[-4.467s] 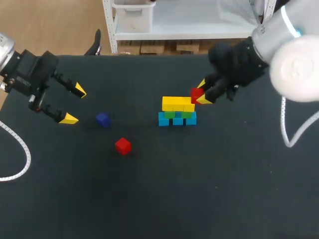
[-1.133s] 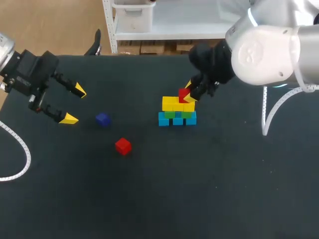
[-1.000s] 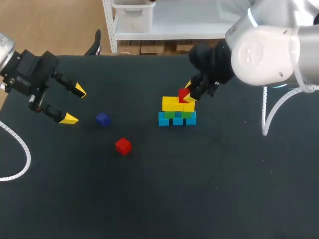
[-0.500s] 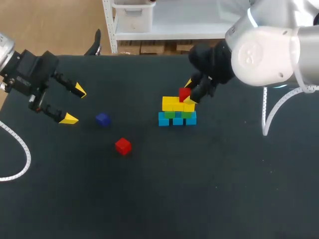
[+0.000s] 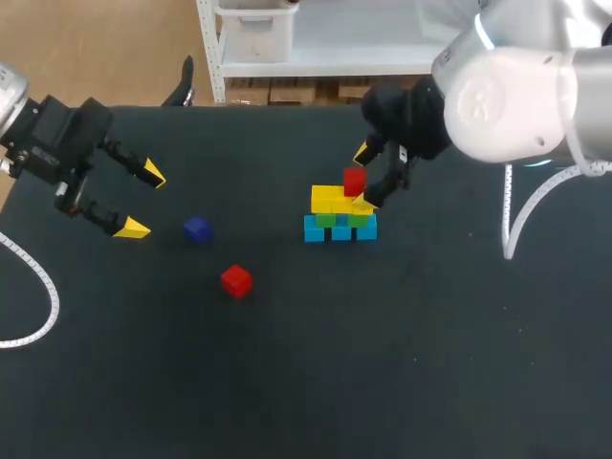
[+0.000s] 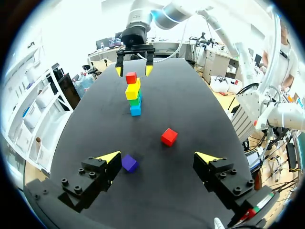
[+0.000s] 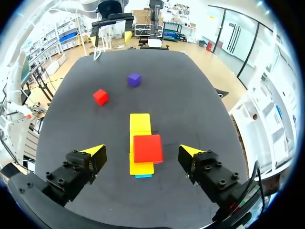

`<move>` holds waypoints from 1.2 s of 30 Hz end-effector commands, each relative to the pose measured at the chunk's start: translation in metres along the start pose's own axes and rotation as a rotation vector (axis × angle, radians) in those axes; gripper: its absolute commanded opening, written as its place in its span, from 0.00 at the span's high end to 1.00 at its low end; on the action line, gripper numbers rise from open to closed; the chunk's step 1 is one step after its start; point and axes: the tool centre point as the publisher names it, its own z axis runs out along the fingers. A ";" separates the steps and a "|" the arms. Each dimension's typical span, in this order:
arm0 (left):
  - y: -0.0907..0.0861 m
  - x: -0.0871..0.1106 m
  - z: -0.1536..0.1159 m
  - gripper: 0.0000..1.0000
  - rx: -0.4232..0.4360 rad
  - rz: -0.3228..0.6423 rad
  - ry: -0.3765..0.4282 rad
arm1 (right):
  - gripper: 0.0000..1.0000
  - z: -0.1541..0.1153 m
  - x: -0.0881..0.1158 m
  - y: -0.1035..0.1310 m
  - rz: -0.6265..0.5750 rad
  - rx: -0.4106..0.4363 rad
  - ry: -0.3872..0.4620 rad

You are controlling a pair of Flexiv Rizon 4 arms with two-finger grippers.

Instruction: Place the blue cubes, place green cubes on the blue cubes, place the yellow cubes on the green cubes, then place the red cubes on the yellow cubes, and place purple cube on the red cubes.

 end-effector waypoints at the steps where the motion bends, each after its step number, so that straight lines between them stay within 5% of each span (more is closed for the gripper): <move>1: 0.000 0.001 0.000 0.00 0.000 0.004 -0.003 | 0.00 -0.004 0.001 0.005 -0.003 -0.001 -0.004; 36: 0.000 0.001 0.000 0.00 0.000 0.004 -0.003 | 0.00 -0.003 0.004 0.026 -0.023 -0.038 -0.005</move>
